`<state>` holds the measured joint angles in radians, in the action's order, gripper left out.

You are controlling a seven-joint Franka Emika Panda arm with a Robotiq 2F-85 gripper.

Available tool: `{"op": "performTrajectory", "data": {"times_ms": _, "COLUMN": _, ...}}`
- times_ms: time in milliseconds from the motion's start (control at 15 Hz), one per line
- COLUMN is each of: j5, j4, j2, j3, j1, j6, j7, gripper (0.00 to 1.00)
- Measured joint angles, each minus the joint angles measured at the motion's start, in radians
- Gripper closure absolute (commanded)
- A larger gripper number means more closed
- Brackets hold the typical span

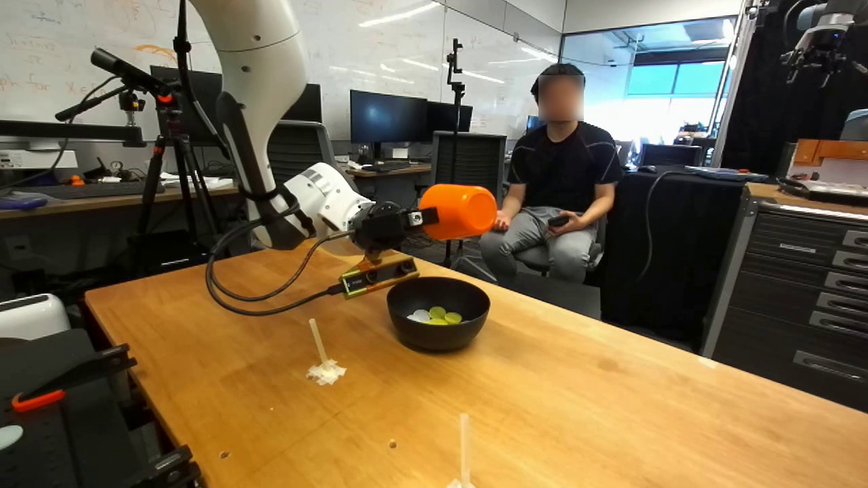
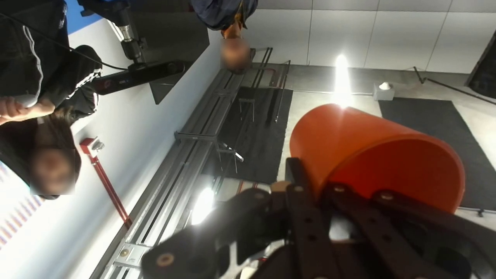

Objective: Pour the contents in the orange cup into the black bowl

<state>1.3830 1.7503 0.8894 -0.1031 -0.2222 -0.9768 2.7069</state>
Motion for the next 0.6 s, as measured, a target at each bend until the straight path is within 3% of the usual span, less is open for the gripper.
{"op": "performTrajectory", "data": {"times_ms": 600, "j5": -0.026, "j4": -0.038, "j2": 0.016, "j3": 0.015, "j1": 0.003, "j6": 0.070, "j7": 0.000, "gripper": 0.99}}
